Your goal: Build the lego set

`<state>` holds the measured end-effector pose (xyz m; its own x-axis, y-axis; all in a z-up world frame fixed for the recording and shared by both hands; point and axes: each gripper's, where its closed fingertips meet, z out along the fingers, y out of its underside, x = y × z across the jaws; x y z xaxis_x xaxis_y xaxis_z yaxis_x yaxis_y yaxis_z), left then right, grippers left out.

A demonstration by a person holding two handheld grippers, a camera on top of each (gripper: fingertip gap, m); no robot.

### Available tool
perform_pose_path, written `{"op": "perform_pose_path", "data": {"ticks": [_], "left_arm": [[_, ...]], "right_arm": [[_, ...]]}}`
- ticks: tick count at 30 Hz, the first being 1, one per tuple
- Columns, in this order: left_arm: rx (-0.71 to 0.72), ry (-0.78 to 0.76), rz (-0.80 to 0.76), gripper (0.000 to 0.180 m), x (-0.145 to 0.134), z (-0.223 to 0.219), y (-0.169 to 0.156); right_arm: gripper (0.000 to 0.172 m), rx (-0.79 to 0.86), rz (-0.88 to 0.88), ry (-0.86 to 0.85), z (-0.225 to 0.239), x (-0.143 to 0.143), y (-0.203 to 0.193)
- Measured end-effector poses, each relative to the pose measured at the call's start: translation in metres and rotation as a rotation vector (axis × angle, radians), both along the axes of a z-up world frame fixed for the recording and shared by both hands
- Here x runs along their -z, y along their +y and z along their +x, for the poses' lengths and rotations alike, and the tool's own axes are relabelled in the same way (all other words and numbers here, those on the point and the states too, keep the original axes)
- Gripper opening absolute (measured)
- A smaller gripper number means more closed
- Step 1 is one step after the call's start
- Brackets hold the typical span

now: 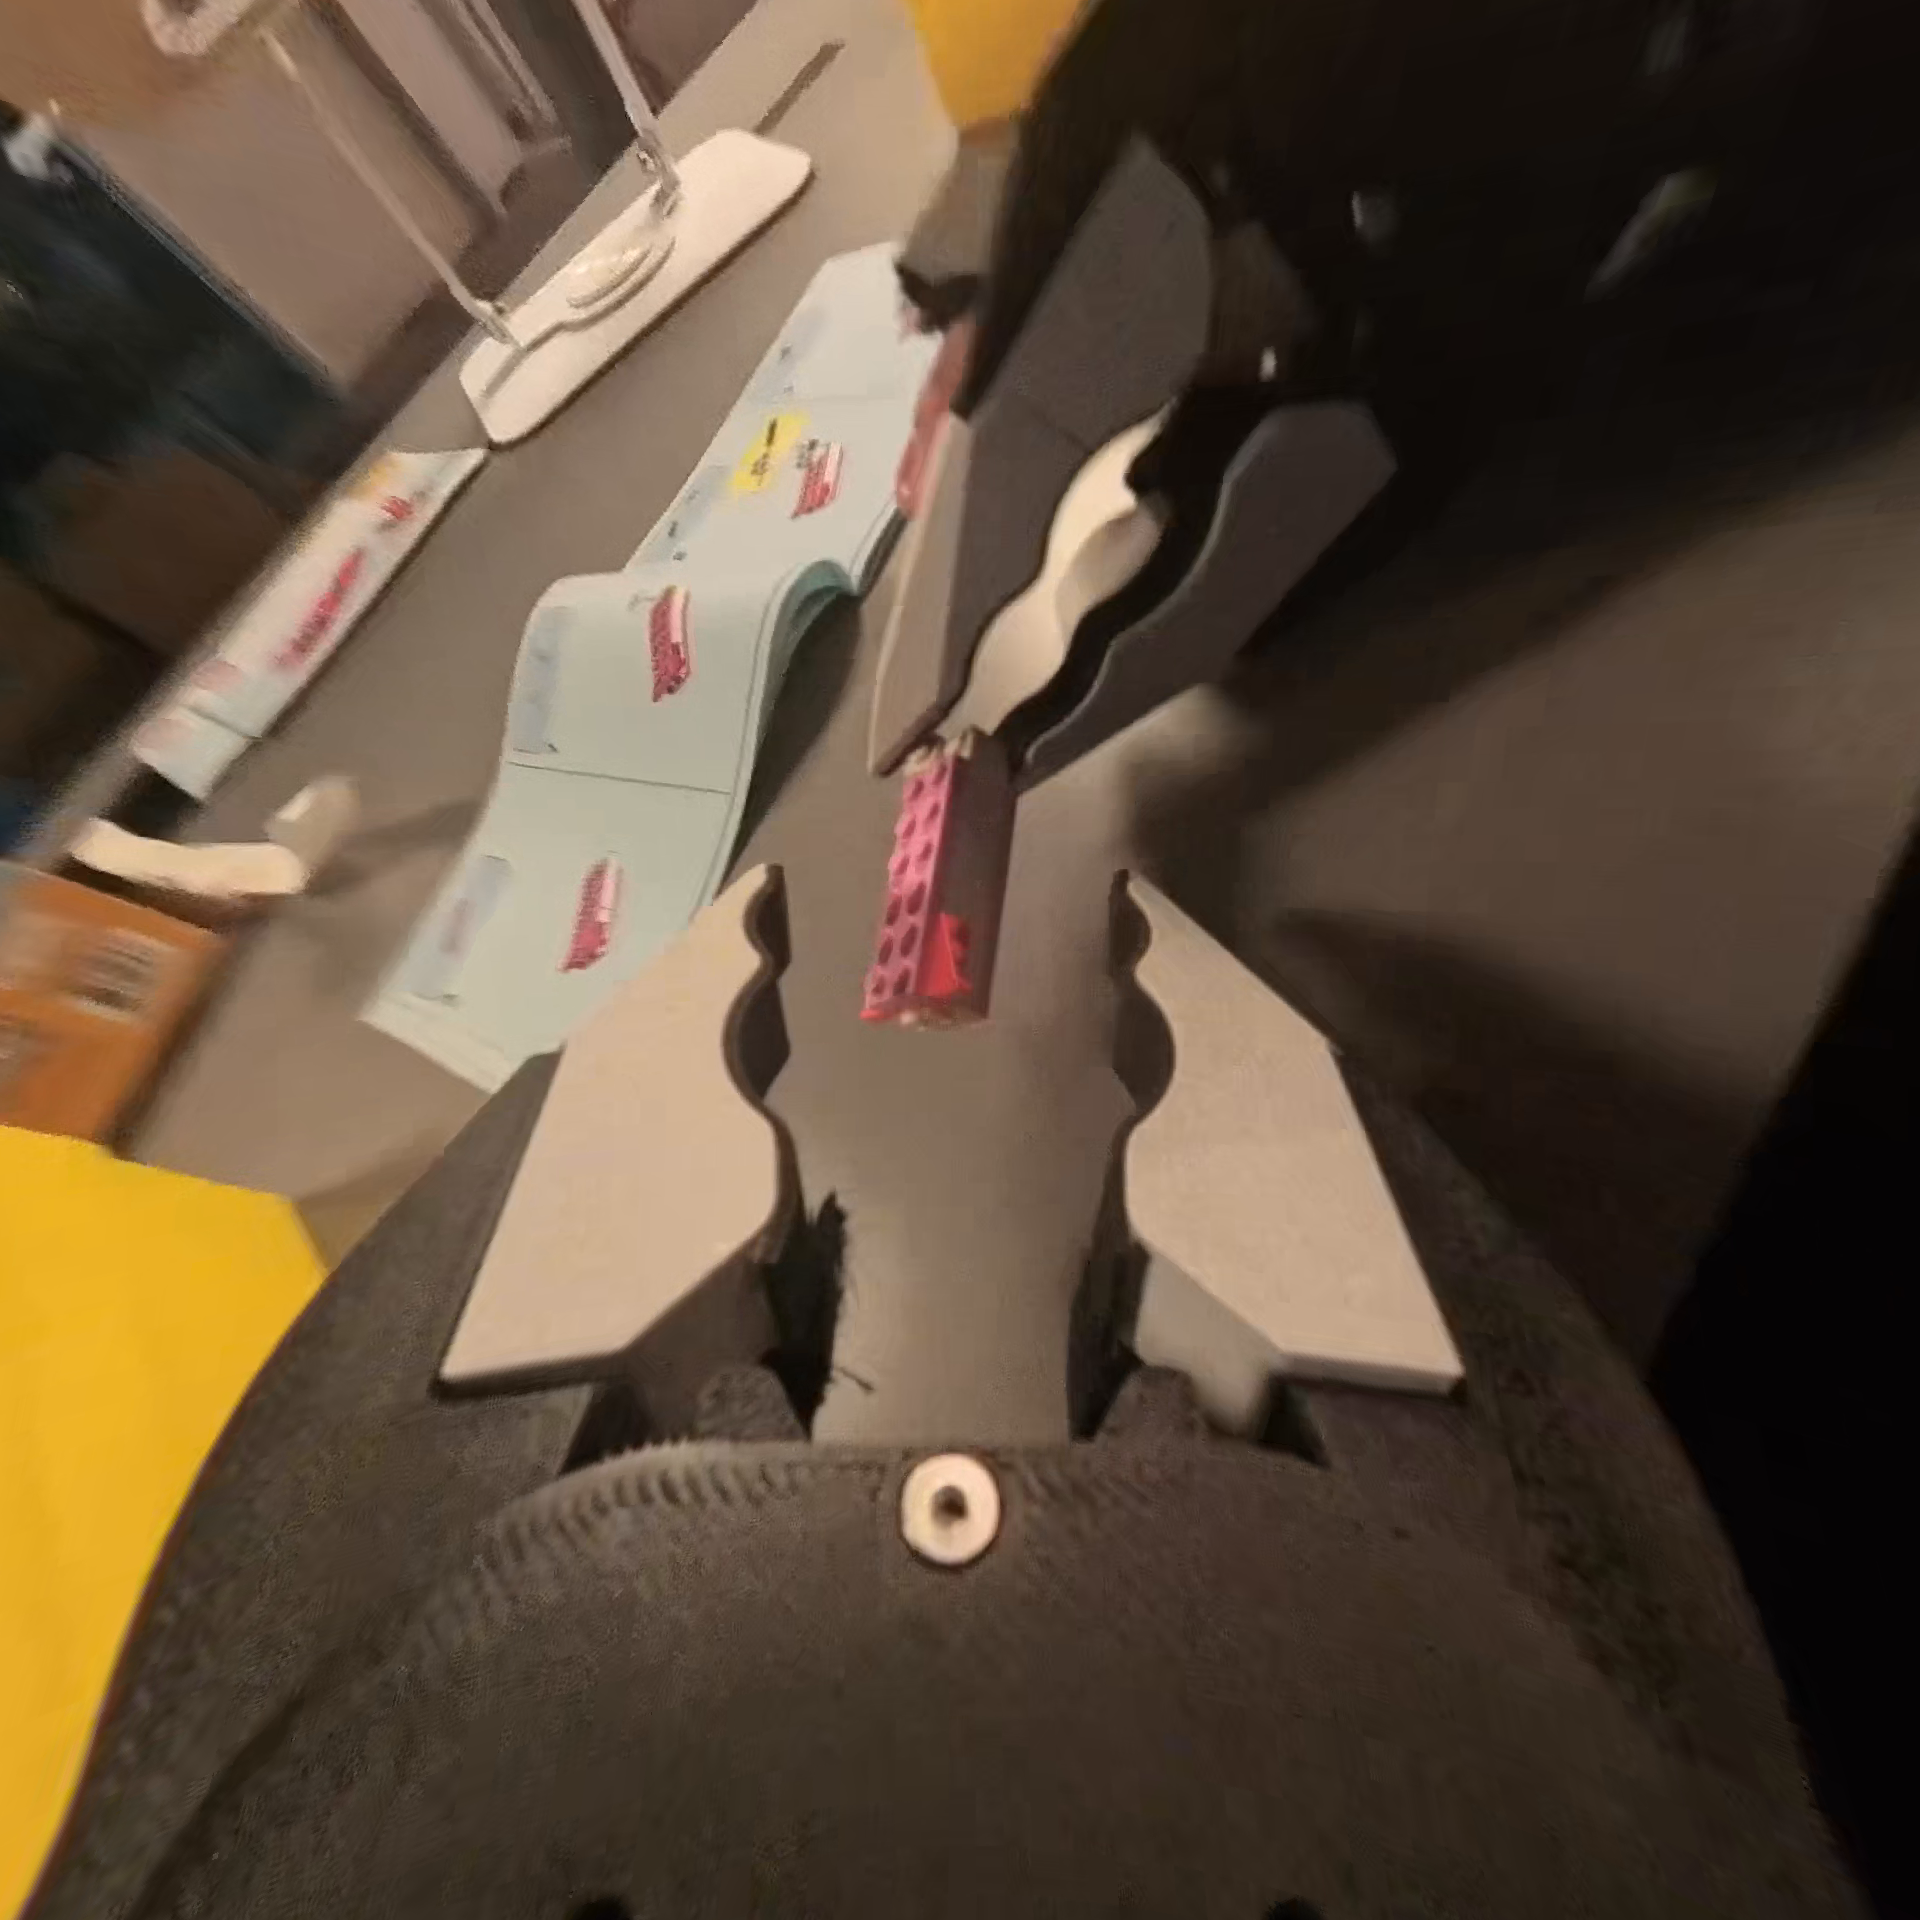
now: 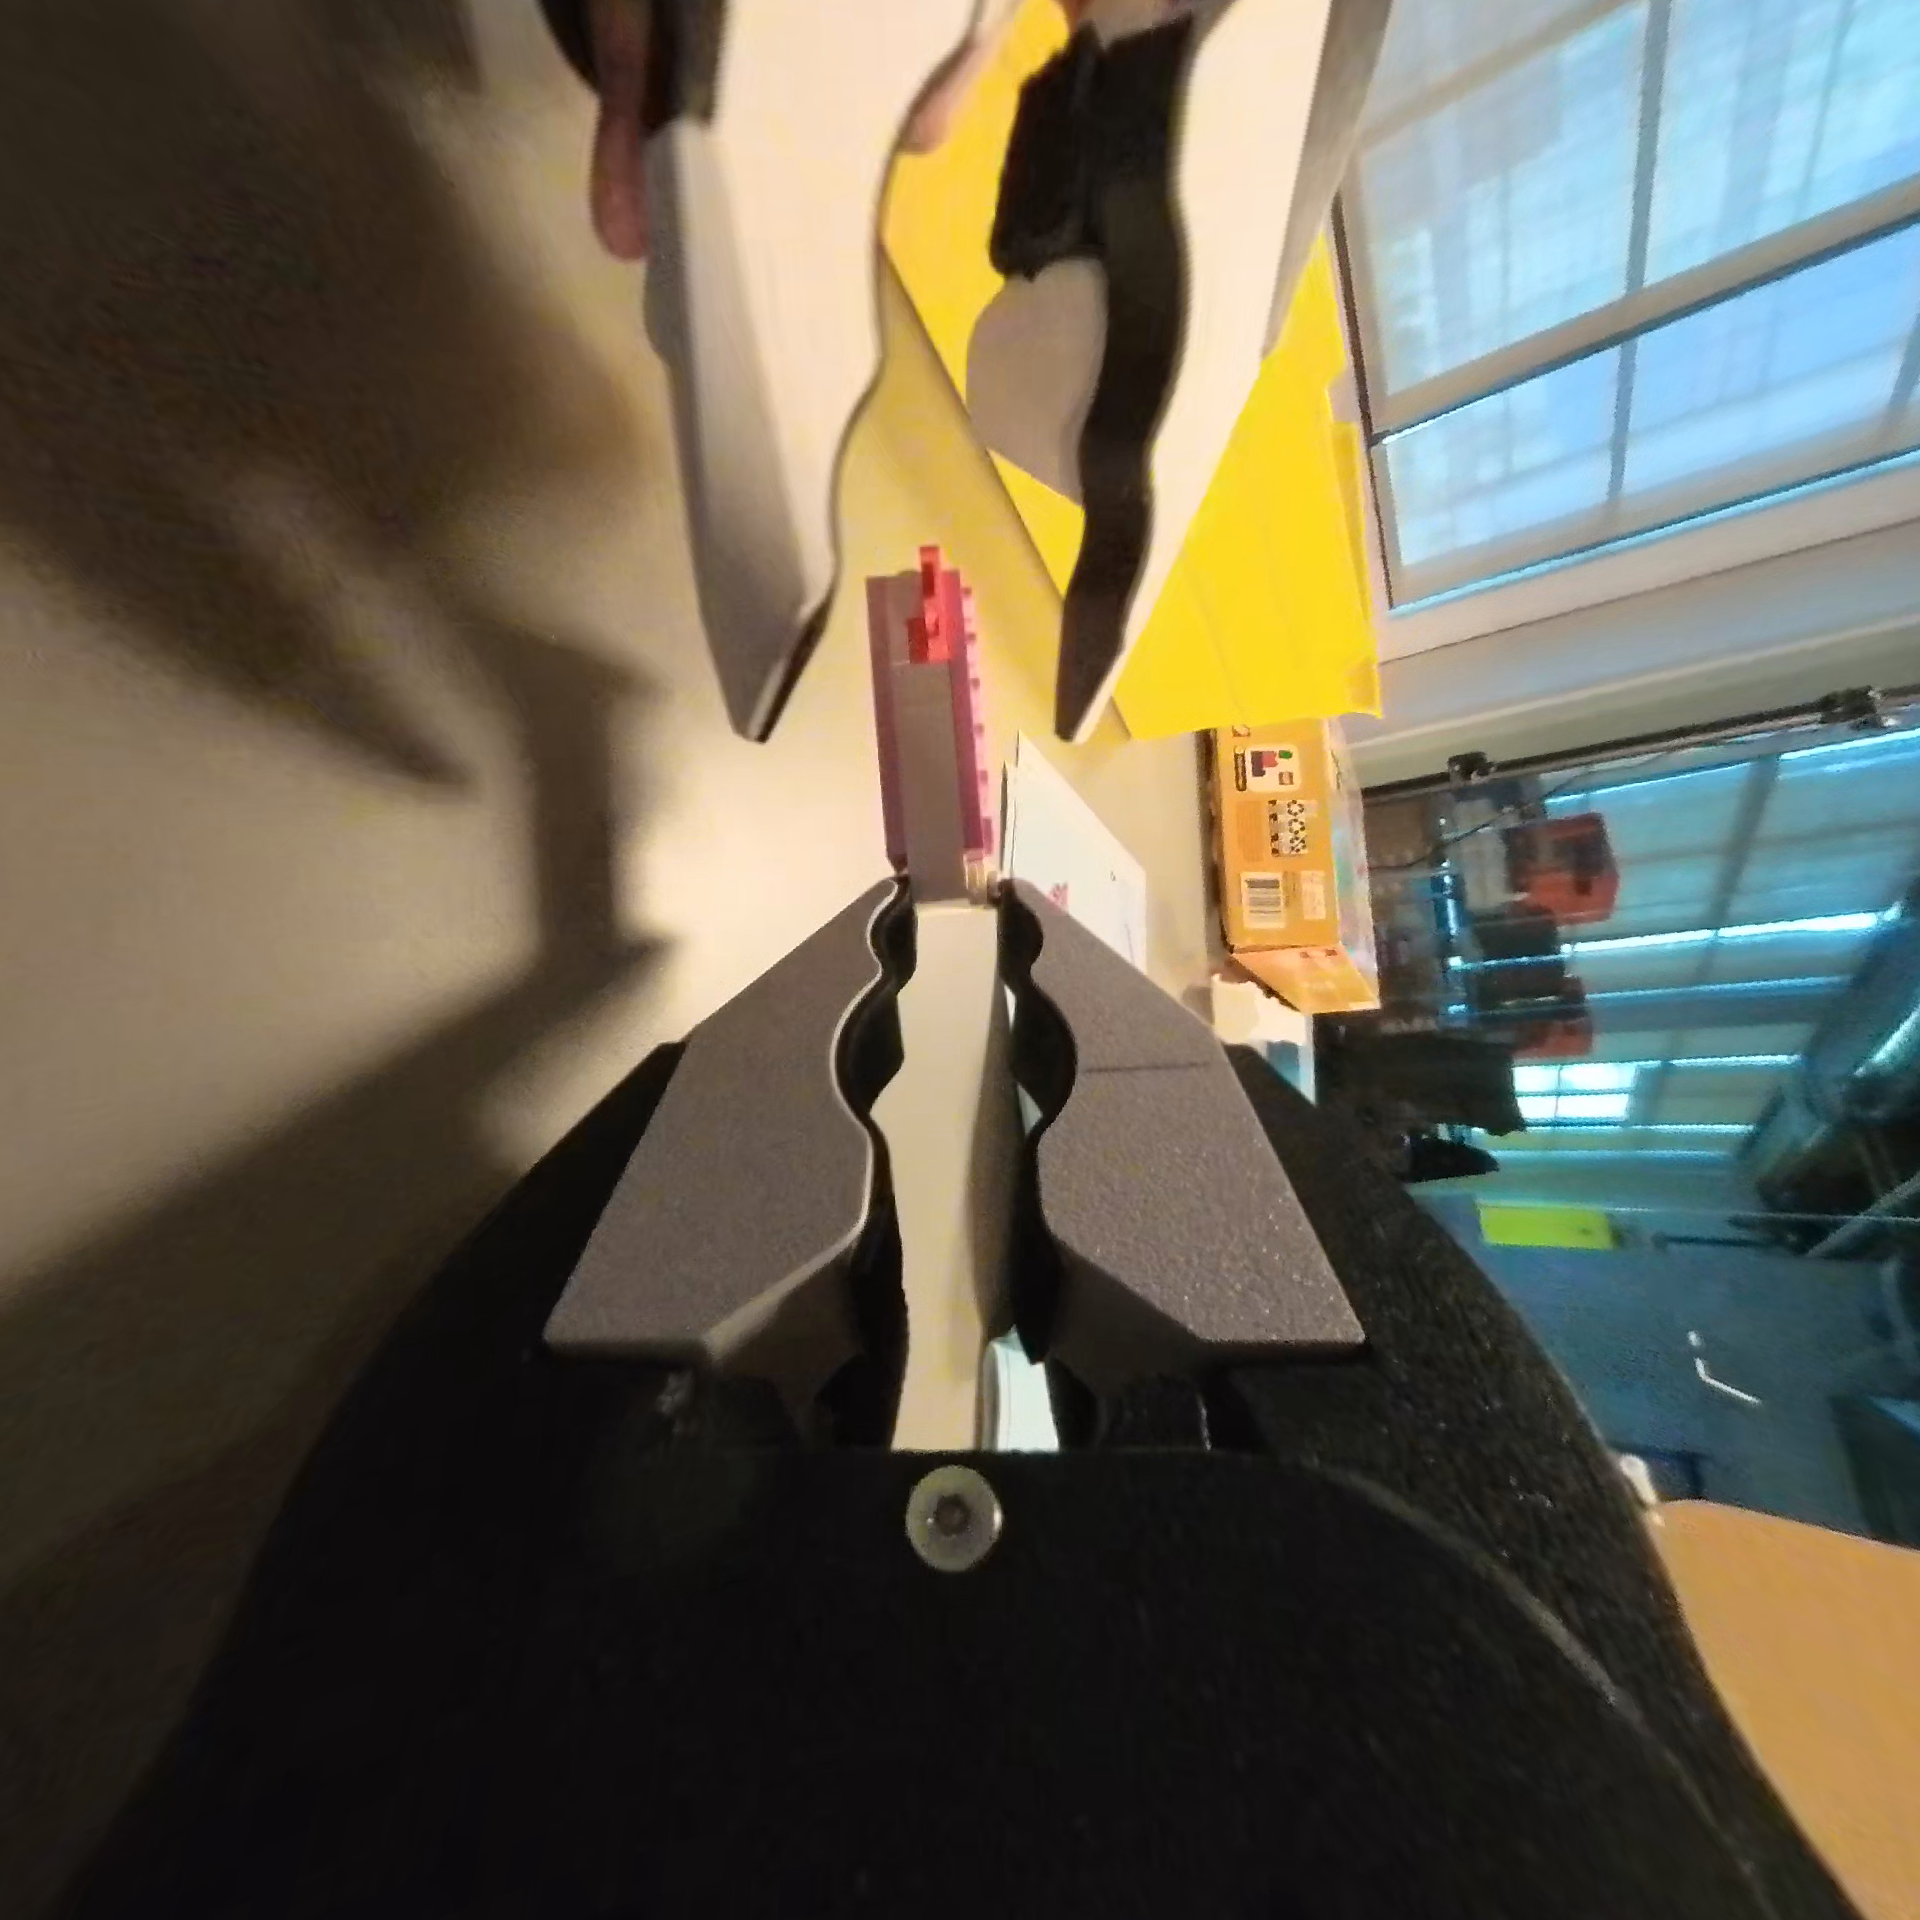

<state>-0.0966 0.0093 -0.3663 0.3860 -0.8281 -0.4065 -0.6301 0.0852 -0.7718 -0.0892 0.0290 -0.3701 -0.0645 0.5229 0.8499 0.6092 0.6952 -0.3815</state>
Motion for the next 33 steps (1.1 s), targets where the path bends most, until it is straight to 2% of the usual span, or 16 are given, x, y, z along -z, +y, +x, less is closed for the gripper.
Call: {"op": "perform_pose_path", "data": {"ticks": [3, 6, 15, 22, 30, 33], "left_arm": [[0.004, 0.146, 0.137, 0.048, 0.009, 0.002, 0.005], [-0.016, 0.238, 0.261, 0.022, 0.010, 0.000, 0.014], [0.031, 0.404, 0.458, 0.019, 0.019, 0.005, 0.018], [0.043, 0.408, 0.472, 0.019, 0.027, 0.012, 0.016], [0.015, 0.293, 0.360, 0.019, 0.024, 0.011, 0.016], [0.007, 0.256, 0.331, 0.019, 0.021, 0.011, 0.017]], "right_arm": [[0.014, 0.005, -0.024, -0.005, 0.001, 0.001, 0.001], [0.014, 0.006, -0.039, -0.016, 0.002, 0.002, 0.000], [0.014, 0.008, -0.015, -0.139, 0.009, 0.014, 0.002], [0.014, 0.012, -0.097, -0.213, 0.017, 0.023, 0.000], [0.015, 0.014, -0.161, -0.108, 0.013, 0.018, 0.001], [0.027, -0.002, -0.135, -0.068, 0.010, 0.012, 0.000]]}}
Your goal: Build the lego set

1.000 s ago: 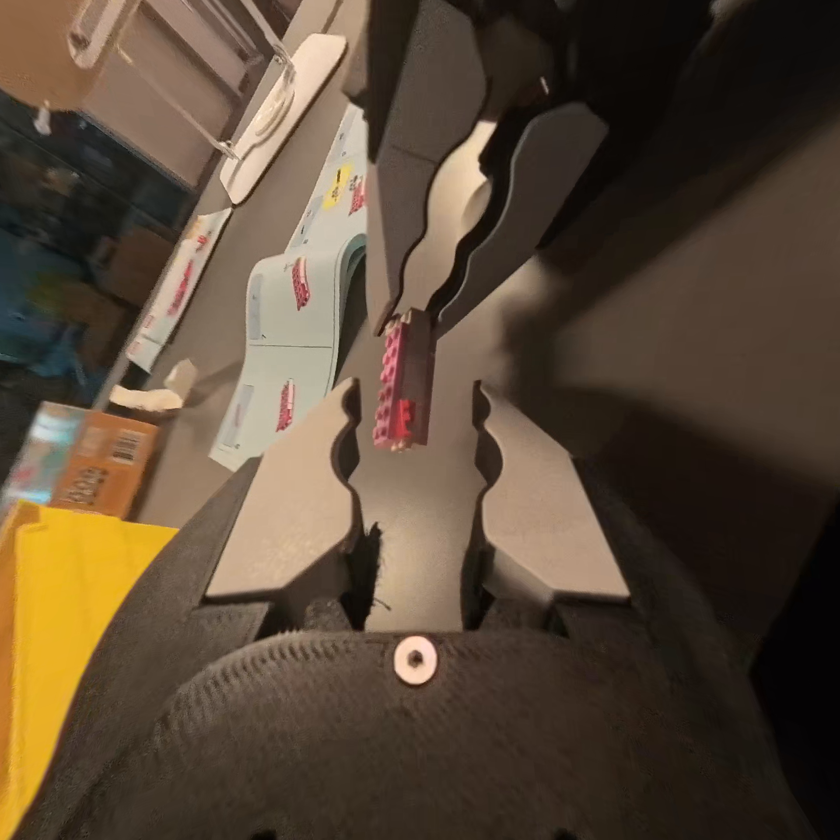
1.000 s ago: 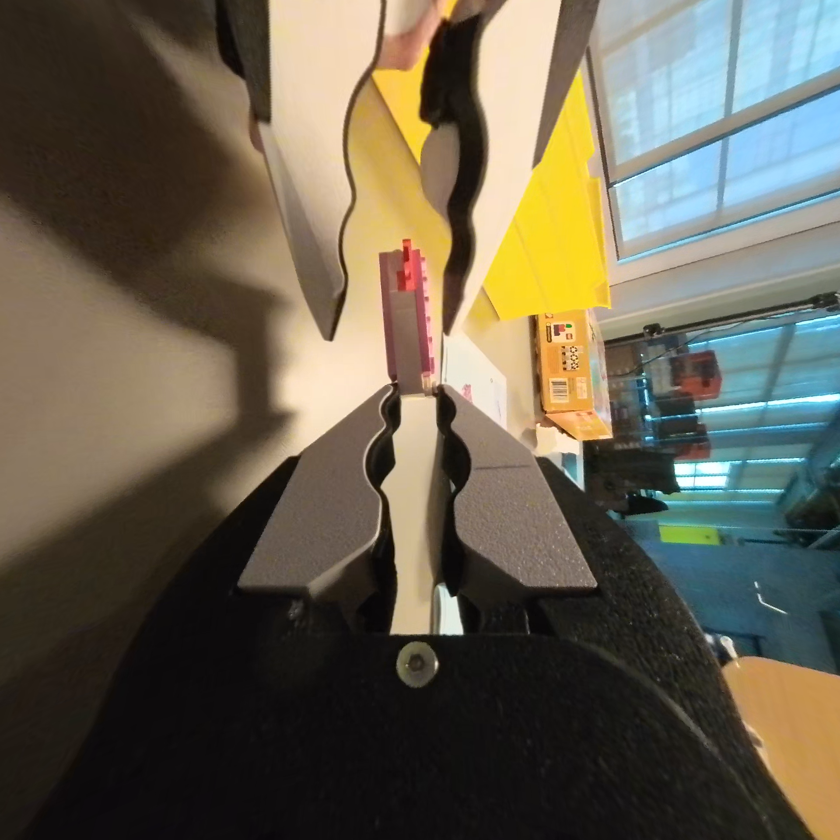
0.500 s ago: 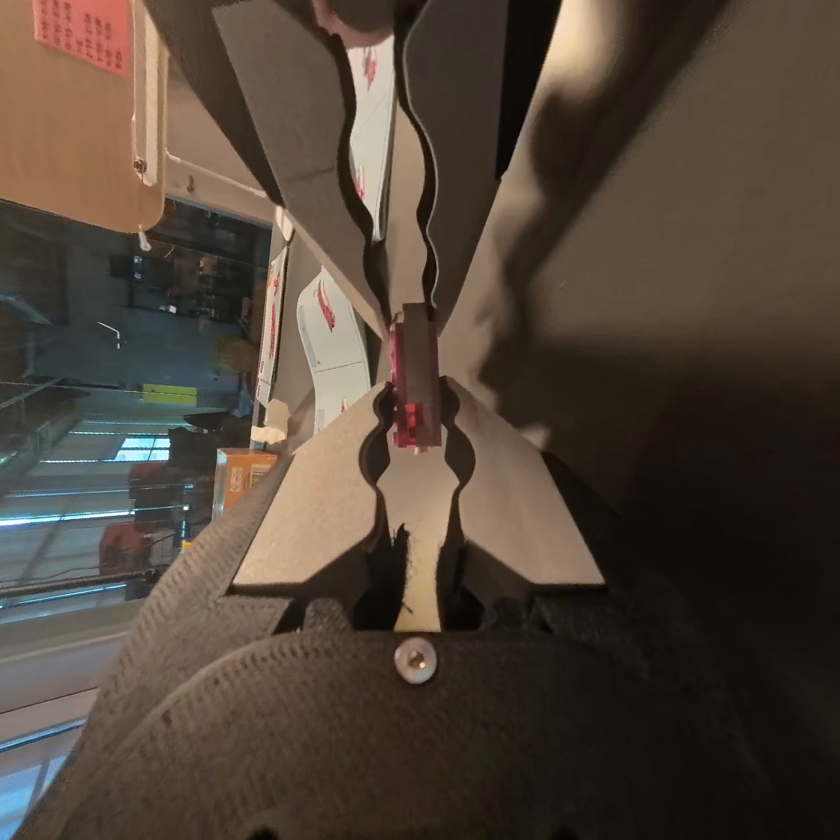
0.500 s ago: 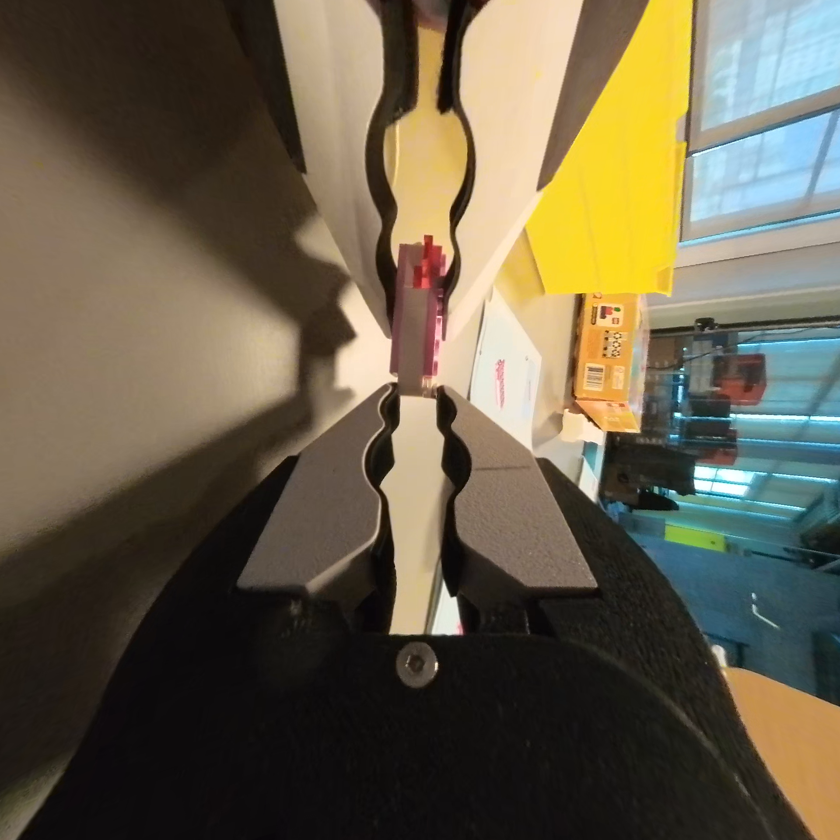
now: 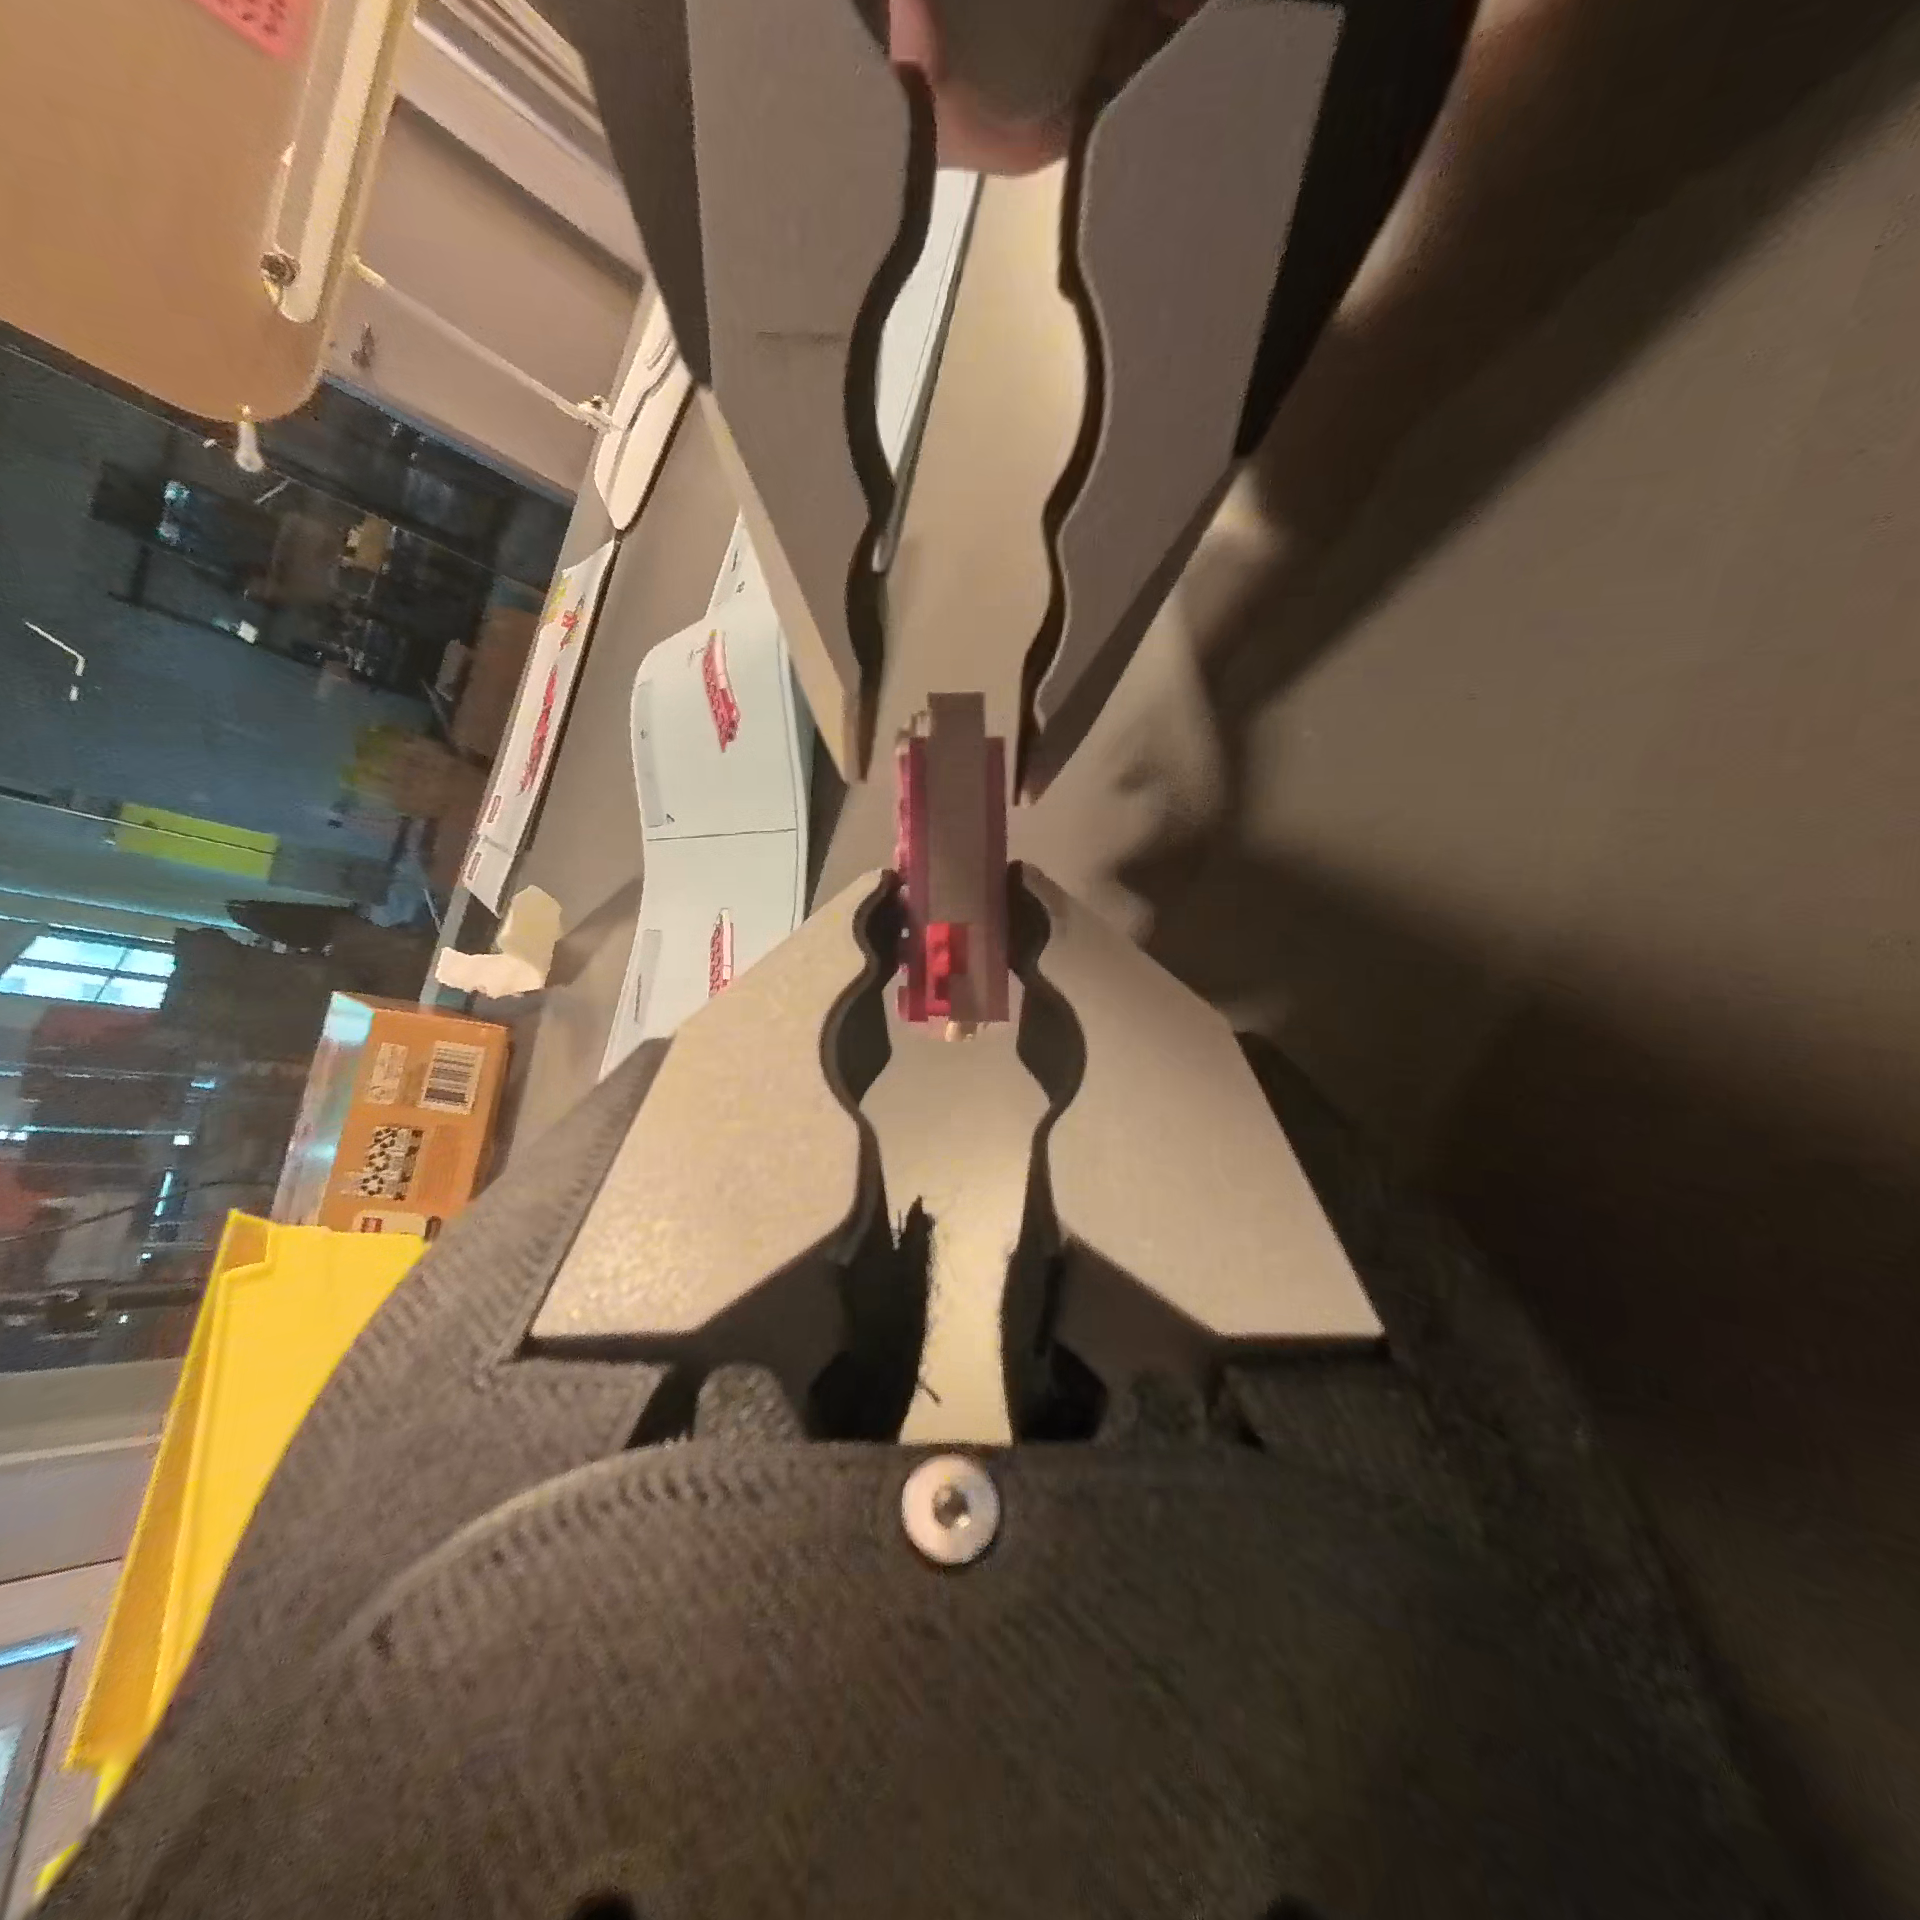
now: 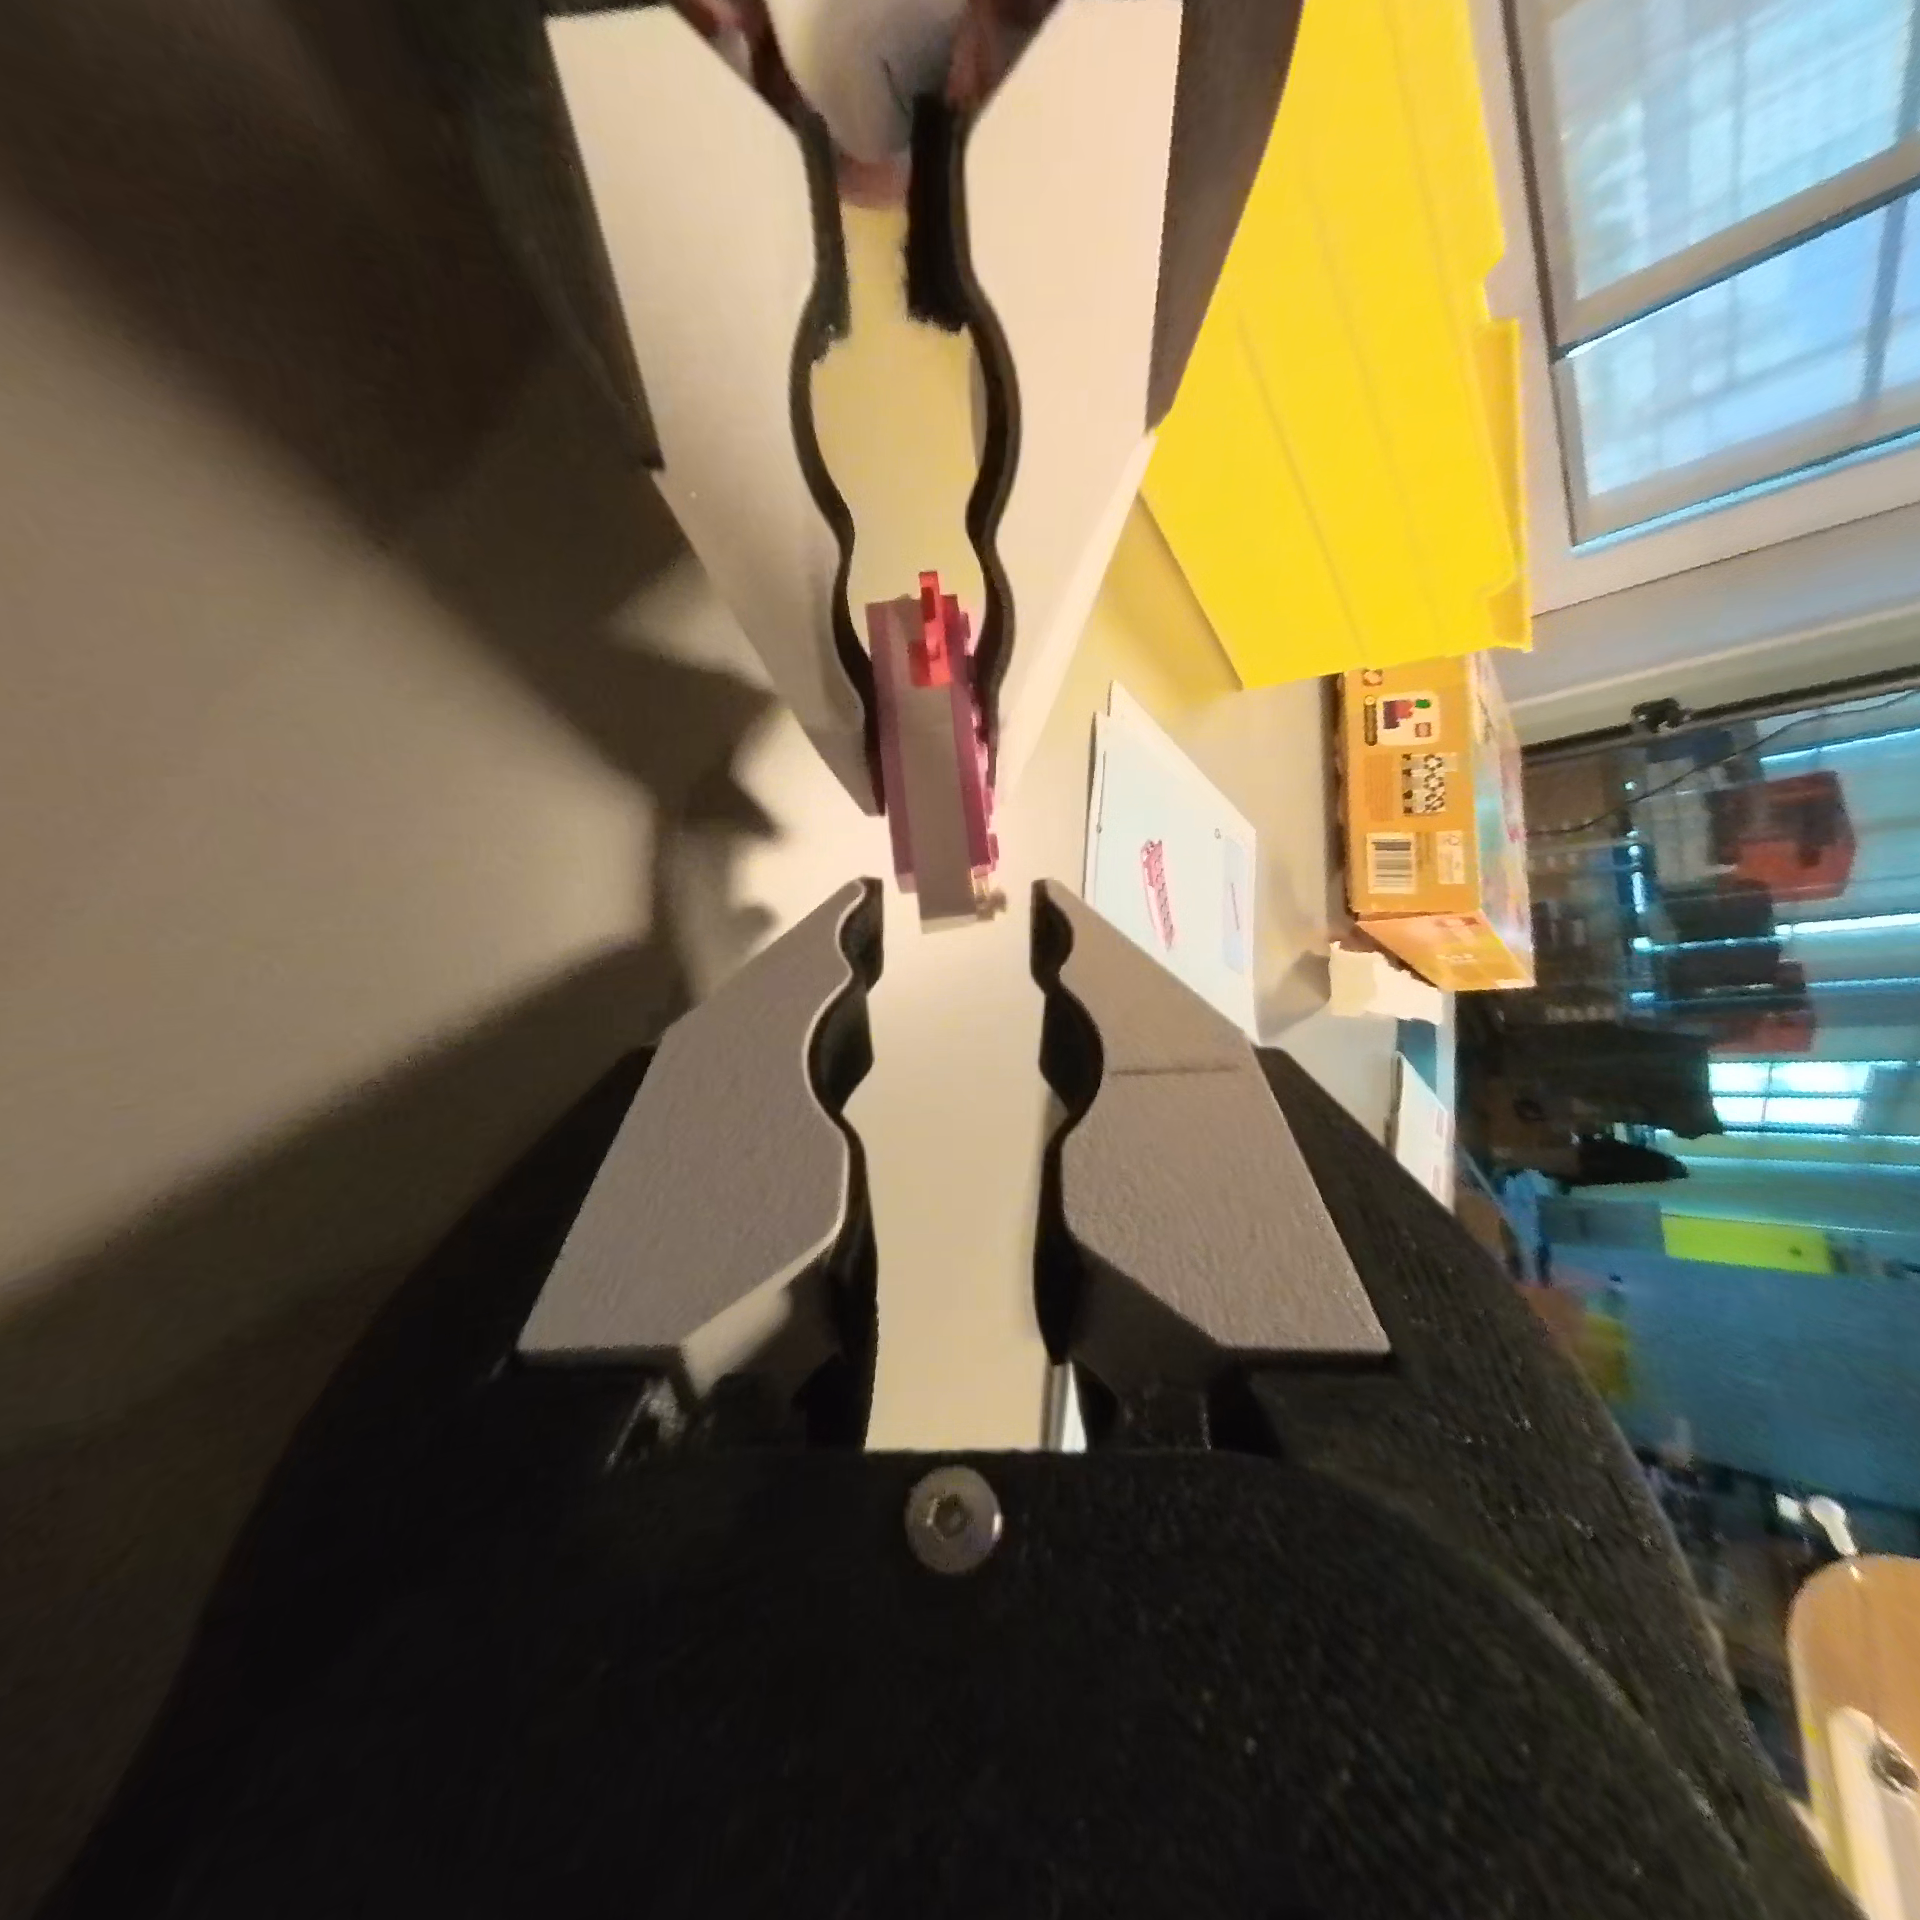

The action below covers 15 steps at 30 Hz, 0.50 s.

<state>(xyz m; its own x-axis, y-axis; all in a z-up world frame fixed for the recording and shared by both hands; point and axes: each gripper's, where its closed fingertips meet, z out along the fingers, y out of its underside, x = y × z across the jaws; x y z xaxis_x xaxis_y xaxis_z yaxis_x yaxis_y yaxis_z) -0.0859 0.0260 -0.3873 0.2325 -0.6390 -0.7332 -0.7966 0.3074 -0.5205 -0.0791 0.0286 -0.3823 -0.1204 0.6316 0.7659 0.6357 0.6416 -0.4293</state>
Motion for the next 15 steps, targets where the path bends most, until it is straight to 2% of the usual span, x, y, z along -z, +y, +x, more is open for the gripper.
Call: {"op": "perform_pose_path", "data": {"ticks": [8, 15], "left_arm": [[0.021, 0.029, 0.059, 0.019, -0.0026, 0.0022, -0.0017], [0.056, 0.051, 0.083, 0.019, 0.0007, 0.0094, -0.0062]], "right_arm": [[0.018, -0.013, 0.035, -0.033, 0.0009, 0.0008, -0.0013], [0.016, -0.023, -0.091, -0.069, 0.0078, 0.0076, -0.0039]]}}
